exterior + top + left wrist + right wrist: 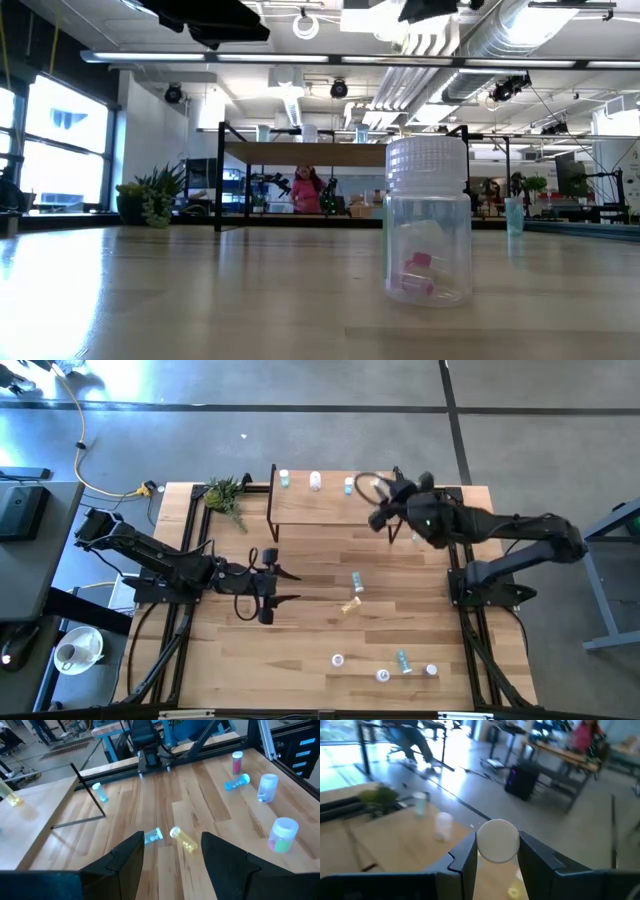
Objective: Pick and place medicine bottles onto shelf by color
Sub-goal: Put the bottom yellow pill bottle on the shelf aligned with the other yellow pill bottle
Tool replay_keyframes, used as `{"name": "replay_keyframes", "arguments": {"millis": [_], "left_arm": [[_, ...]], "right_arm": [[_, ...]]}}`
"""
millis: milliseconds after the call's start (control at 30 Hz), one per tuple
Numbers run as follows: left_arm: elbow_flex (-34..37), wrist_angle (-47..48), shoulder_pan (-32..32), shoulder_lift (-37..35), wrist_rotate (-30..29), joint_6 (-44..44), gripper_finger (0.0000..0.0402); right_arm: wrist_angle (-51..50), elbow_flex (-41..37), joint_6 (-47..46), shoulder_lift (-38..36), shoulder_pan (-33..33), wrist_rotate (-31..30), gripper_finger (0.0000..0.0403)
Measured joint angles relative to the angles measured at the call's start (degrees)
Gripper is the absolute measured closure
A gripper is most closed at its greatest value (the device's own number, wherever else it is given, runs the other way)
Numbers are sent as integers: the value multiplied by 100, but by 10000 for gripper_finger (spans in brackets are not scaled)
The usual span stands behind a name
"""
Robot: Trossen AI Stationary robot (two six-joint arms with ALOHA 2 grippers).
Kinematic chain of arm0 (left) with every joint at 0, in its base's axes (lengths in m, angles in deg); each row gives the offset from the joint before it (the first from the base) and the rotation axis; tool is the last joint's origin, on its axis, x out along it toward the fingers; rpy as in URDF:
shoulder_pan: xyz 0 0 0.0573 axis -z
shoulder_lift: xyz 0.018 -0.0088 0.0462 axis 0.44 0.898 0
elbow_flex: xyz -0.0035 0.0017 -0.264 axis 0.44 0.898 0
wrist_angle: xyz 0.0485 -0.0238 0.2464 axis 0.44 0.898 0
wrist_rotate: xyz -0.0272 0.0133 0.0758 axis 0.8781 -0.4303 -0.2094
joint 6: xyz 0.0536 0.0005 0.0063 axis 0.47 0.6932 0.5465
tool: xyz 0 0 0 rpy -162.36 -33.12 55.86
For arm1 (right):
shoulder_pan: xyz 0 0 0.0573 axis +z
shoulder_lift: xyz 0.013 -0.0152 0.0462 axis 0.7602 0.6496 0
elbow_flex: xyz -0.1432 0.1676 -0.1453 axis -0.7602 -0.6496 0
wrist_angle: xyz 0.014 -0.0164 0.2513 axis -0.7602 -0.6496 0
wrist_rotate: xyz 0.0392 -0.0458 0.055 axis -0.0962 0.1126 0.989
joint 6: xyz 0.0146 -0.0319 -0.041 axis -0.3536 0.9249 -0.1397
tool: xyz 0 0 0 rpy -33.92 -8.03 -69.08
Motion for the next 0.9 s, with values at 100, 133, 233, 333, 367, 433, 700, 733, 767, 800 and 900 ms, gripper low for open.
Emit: {"name": "replay_keyframes", "arguments": {"millis": [100,133,233,333,367,433,700,733,767,800,900], "left_arm": [[0,-2,0,0,0,0,216],[0,1,0,0,0,-3,216],[0,1,0,0,0,-17,216],[0,1,0,0,0,-15,216],[0,1,0,0,0,-15,216],[0,1,0,0,0,-12,216],[0,1,0,0,0,-11,216],[0,1,0,0,0,-13,216],[0,1,0,0,0,-14,216],[0,1,0,0,0,-15,216],[0,3,0,0,0,-15,216]], "right_arm": [[-385,0,-360,17,-505,347,289],[-462,0,-474,35,-681,512,289],[-769,0,-899,76,-1163,1132,289],[-1009,0,-1273,66,-1514,1585,289],[-1107,0,-1375,68,-1592,1659,289],[-1289,0,-1489,71,-1708,1728,289],[-1567,2,-1650,403,-1801,1905,289],[-1579,2,-1646,497,-1801,1918,289],[-1583,2,-1644,584,-1801,1932,289],[-1584,2,-1644,665,-1803,1961,289],[-1595,2,-1625,905,-1835,1987,289]]}}
